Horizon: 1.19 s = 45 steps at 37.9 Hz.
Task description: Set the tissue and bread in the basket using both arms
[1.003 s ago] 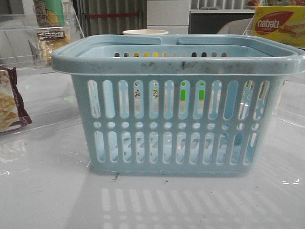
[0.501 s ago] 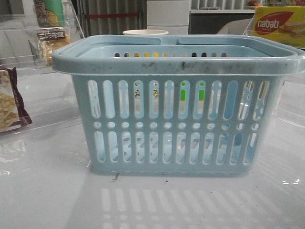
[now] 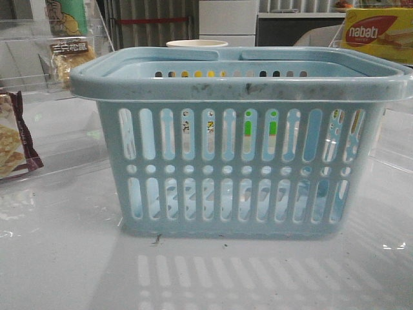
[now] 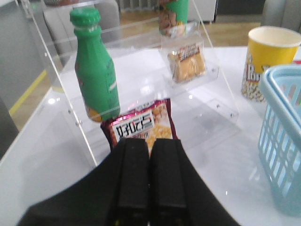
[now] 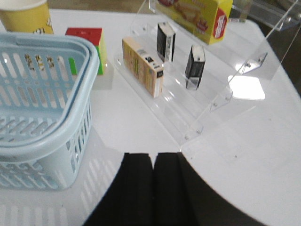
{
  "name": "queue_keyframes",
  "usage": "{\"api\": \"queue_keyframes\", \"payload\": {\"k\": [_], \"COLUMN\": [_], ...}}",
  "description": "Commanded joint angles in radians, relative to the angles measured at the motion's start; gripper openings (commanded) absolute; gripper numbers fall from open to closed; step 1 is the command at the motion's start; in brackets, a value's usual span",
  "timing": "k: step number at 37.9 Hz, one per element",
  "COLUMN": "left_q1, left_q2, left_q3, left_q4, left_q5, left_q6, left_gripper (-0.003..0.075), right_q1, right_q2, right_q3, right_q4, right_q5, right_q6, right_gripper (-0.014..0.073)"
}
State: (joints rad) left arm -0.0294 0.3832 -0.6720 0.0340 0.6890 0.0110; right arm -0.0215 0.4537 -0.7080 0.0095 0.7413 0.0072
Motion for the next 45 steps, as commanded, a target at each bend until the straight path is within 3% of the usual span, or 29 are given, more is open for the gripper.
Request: {"api": "queue_keyframes", "payload": {"k": [1,12,15,20,24,35,45], "left_q1": [-0.009,-0.009,-0.009,-0.009,-0.009,-0.009,-0.009], "left_q2": [0.036,0.056,0.056,0.056,0.056,0.056,0.056], "left_q3": [-0.035,-0.018,-0.018,-0.018,-0.018,-0.018,-0.018], "left_q4": [0.001,0.001,0.005,0.005,0.005,0.005,0.005], "left_q5": [-0.021,-0.007,-0.007,-0.007,-0.009,-0.009,-0.009], "left_q6": [-0.011,-0.011,-0.011,-0.011,-0.011,-0.011,-0.011], "left_gripper": [0.0094,0.0106,0.017,0.0407,0.0529,0.0484,0.0416], "right_q1": [-0.005,-0.005,-0.005,-0.005,-0.005,-0.005,-0.005], "right_q2": [0.047,0.111,0.115,0.116,0.116,0.156,0.381], "right_q3": [-0.035,-0.034,-0.034,-0.034,-0.034,-0.034,-0.134], "right_q4": [0.001,-0.009,-0.009,-0.026,-0.034,-0.042,-0.216], "right_q5": [-0.04,-0.033,-0.029,-0.03,-0.03,-0.033,-0.071], "right_q6": [-0.007,-0.015,-0.021,-0.024,-0.024,-0.024,0.088], "right_gripper": [0.0056,0.0077,0.0171,0.0462,0.0587,0.0591,0.0591]}}
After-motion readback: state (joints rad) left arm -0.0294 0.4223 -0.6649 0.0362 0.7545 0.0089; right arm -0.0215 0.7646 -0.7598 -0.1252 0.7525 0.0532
